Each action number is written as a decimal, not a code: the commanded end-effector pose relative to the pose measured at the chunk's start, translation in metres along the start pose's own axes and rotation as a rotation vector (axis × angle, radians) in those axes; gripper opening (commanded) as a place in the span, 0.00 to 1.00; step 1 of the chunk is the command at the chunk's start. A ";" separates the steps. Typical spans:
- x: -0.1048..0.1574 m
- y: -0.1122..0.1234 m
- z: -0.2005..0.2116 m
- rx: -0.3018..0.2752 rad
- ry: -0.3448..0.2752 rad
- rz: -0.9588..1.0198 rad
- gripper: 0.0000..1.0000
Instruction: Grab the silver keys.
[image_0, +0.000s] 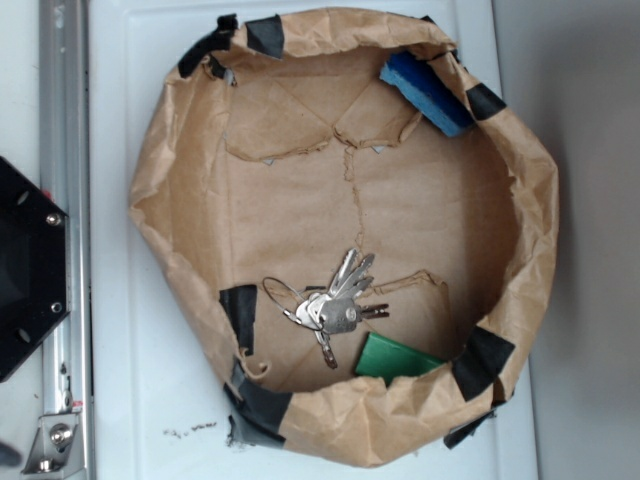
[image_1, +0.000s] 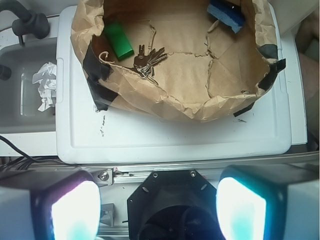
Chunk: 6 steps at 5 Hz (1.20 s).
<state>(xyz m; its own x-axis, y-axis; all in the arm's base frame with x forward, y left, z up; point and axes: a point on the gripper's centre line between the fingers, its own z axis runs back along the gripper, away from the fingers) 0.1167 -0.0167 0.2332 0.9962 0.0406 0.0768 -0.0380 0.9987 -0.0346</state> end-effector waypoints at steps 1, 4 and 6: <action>0.081 0.012 -0.036 -0.026 0.007 0.030 1.00; 0.127 0.041 -0.082 -0.053 -0.073 -0.140 1.00; 0.128 0.041 -0.142 -0.083 0.024 -0.188 1.00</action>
<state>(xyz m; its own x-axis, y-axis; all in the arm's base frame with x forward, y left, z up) 0.2492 0.0217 0.0910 0.9873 -0.1562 0.0291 0.1585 0.9802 -0.1185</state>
